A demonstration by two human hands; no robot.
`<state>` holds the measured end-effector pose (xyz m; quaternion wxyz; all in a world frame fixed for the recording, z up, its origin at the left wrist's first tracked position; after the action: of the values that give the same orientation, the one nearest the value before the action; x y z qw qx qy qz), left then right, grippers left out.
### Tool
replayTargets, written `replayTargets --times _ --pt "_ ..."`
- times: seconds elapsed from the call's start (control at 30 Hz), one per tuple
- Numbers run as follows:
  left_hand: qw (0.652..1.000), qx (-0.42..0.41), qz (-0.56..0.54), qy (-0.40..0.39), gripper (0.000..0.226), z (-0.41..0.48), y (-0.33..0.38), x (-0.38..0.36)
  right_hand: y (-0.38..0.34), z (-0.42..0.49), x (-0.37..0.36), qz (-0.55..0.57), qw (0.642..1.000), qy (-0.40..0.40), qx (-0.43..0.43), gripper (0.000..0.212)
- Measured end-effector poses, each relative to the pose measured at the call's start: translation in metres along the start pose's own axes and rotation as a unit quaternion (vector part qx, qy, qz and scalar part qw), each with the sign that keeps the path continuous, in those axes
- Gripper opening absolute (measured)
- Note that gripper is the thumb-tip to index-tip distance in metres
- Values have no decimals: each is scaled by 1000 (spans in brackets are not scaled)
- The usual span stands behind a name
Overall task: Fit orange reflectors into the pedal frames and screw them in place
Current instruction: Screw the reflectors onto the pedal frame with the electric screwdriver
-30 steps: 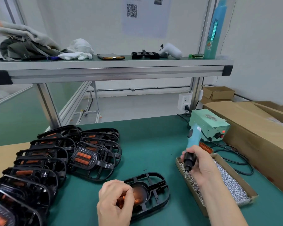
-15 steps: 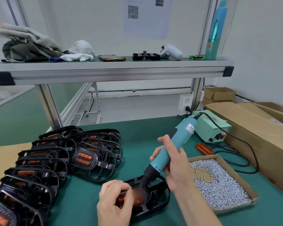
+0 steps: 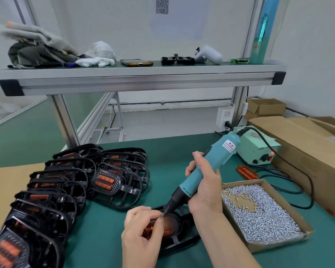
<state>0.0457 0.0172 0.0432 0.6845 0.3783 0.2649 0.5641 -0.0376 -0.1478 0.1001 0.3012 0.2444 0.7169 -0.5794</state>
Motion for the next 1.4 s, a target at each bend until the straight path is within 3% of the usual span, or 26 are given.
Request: replayTargets --times 0.6,0.77,0.9,1.0,1.17,1.4 --pt "1000 -21 8 6 23 1 4 2 -3 2 3 0 999 37 16 31" --pt "999 3 35 6 50 -1 -6 1 -2 -1 3 -17 998 44 31 26" --pt "999 -4 41 17 41 -3 -6 0 -1 -4 5 -22 996 67 48 20" --pt "998 1 59 29 49 -4 -10 1 1 -2 9 -12 995 89 33 17" --pt "999 -10 39 31 21 -2 -2 2 -3 1 8 -4 995 95 35 23" --pt "999 -4 42 21 29 -4 -4 0 1 -1 7 -15 996 88 28 19"
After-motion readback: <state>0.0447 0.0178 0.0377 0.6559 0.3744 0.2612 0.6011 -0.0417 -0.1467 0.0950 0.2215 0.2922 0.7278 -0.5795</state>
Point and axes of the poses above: each hand's wrist, its own z-axis towards the middle knuckle, its own x-axis out of the back of the hand, y = z × x, the point moved 6 cm from there along z, towards the middle knuckle, and after that the axes turned 14 degrees about y, right-handed, at the moved point
